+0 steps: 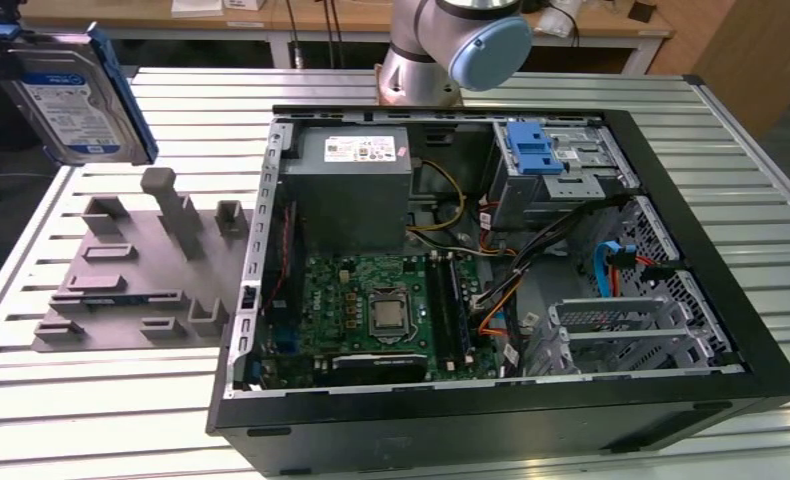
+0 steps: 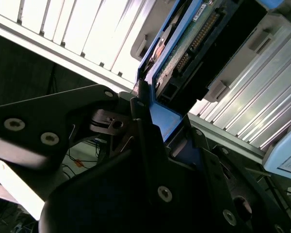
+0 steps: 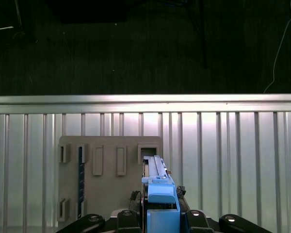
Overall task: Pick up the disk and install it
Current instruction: 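Pick up the disk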
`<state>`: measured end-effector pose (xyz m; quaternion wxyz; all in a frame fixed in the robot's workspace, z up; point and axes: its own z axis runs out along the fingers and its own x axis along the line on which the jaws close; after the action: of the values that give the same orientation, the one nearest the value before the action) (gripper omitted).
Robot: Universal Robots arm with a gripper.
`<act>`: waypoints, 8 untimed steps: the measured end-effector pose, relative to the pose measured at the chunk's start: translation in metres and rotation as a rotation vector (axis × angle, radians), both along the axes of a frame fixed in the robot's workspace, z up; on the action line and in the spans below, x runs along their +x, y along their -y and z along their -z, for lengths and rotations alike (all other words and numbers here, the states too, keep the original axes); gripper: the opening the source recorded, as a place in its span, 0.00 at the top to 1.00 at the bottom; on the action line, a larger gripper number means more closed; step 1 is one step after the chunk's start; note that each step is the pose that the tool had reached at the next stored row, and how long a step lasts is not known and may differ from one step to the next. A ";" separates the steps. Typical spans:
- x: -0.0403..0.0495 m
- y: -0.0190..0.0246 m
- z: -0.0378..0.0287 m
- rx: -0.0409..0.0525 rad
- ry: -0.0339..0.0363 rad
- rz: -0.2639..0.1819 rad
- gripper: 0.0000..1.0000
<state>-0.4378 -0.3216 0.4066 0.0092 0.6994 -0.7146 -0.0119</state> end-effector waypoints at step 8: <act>0.0000 -0.0001 -0.0052 -0.0001 -0.0001 0.000 0.64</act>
<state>-0.4377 -0.3215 0.4118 0.0092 0.6994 -0.7146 -0.0119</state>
